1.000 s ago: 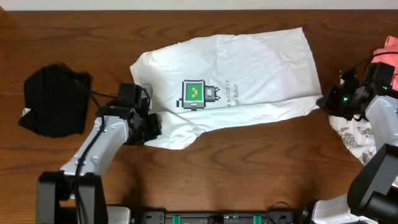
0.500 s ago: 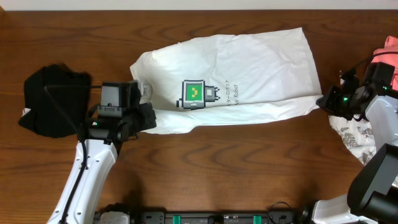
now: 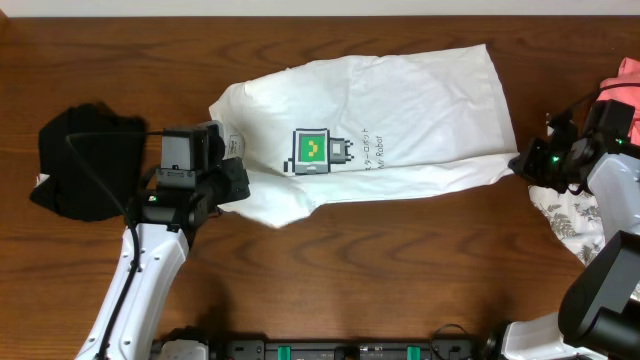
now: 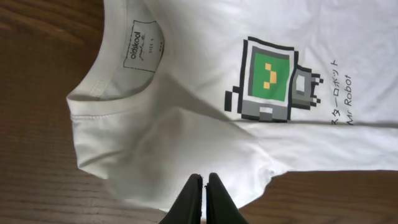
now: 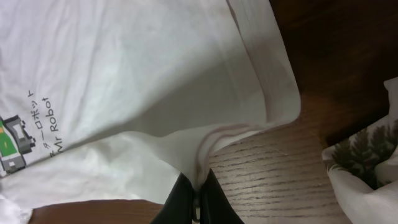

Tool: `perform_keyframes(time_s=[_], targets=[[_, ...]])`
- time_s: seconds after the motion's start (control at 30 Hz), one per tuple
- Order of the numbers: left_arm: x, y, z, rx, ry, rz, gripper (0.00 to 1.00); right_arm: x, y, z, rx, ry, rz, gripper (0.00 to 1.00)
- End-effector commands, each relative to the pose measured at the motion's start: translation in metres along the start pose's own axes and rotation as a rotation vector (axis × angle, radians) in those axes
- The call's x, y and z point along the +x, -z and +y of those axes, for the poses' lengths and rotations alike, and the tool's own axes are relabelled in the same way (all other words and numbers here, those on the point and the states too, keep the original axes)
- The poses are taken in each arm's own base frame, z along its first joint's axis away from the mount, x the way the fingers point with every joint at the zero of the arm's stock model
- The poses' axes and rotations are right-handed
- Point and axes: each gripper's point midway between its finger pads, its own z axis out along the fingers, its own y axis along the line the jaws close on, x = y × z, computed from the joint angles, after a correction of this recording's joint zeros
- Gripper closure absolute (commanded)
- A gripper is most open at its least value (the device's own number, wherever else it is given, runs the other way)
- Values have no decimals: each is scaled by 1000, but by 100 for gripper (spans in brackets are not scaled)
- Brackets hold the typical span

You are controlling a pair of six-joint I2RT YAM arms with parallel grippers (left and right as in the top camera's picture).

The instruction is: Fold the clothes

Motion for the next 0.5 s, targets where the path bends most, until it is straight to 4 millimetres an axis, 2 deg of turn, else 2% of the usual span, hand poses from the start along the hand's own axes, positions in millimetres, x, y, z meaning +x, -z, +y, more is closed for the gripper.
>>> perform_keyframes(time_s=[0.0,0.23,0.37,0.43,0.47], targets=[[-7,3,-1,-7,-1,-20,94,-11,8,8,-9,15,-38,99],[-10,3,-1,-10,5,-32,94,-21,9,9,-14,32,-77,99],[4,1,5,-30,15,27,94,-19,8,9,-13,29,-70,99],[10,-3,7,-40,4,56,83,-19,8,9,-13,29,-70,99],[12,-6,9,-45,-12,72,69,-19,8,9,-13,29,-69,99]])
